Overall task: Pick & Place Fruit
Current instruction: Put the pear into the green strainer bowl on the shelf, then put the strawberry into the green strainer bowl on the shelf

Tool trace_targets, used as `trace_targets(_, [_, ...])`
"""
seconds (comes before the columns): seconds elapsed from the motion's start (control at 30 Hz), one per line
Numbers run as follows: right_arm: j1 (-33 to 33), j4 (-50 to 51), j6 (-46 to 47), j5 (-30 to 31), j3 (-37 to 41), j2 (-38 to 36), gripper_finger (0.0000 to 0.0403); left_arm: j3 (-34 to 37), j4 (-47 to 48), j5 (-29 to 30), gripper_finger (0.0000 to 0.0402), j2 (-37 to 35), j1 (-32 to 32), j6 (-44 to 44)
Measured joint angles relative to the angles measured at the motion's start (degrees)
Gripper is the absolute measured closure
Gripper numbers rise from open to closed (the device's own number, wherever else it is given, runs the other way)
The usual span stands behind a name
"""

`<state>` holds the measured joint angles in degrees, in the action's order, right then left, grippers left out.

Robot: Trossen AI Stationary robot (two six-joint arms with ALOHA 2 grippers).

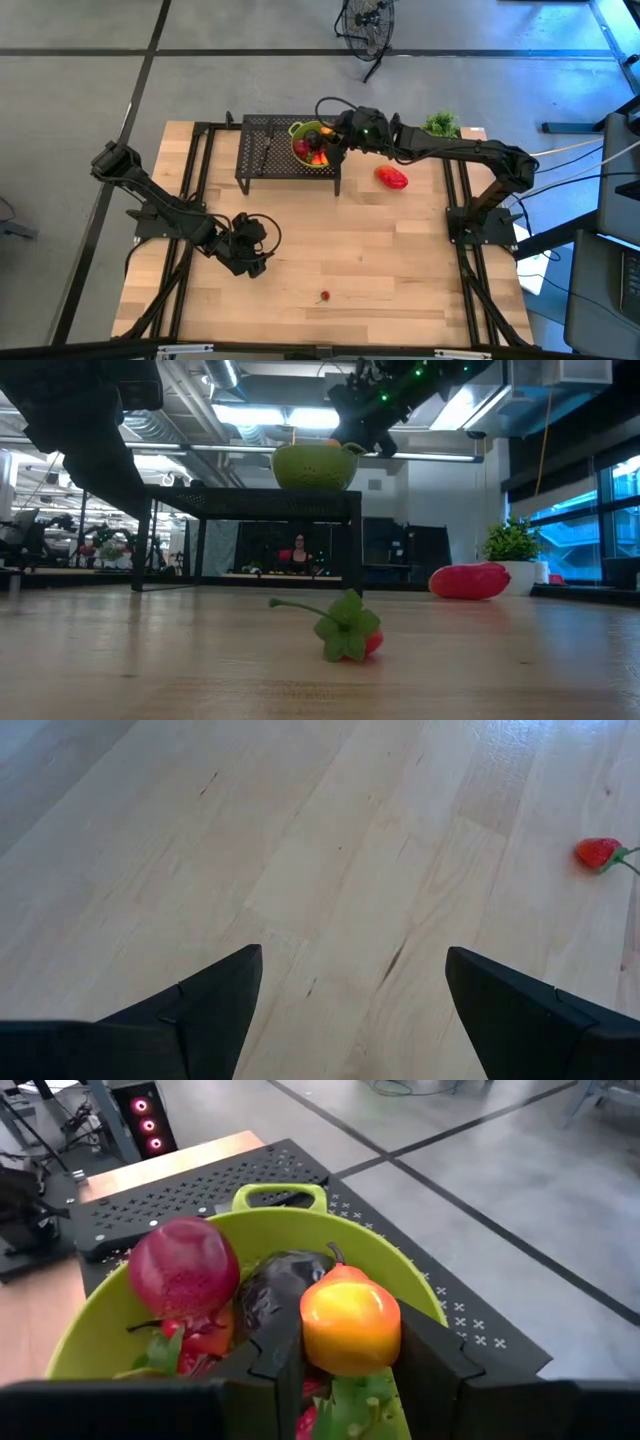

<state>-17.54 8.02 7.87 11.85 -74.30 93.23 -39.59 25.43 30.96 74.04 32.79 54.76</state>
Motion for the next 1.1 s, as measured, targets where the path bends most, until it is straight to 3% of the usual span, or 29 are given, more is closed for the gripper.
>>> trace_targets(0.57, [0.0, 2.8, 0.2, -1.4, 0.0, 0.0, 0.0272, 0.0, 0.0, 0.0, 0.0089, 0.0, 0.0, -0.6])
trace_targets(1.1, [0.1, 2.7, -0.8, -2.4, 0.0, -0.2, 0.0167, 0.0, -8.6, -0.1, 0.0089, 0.0, 0.0, -14.7])
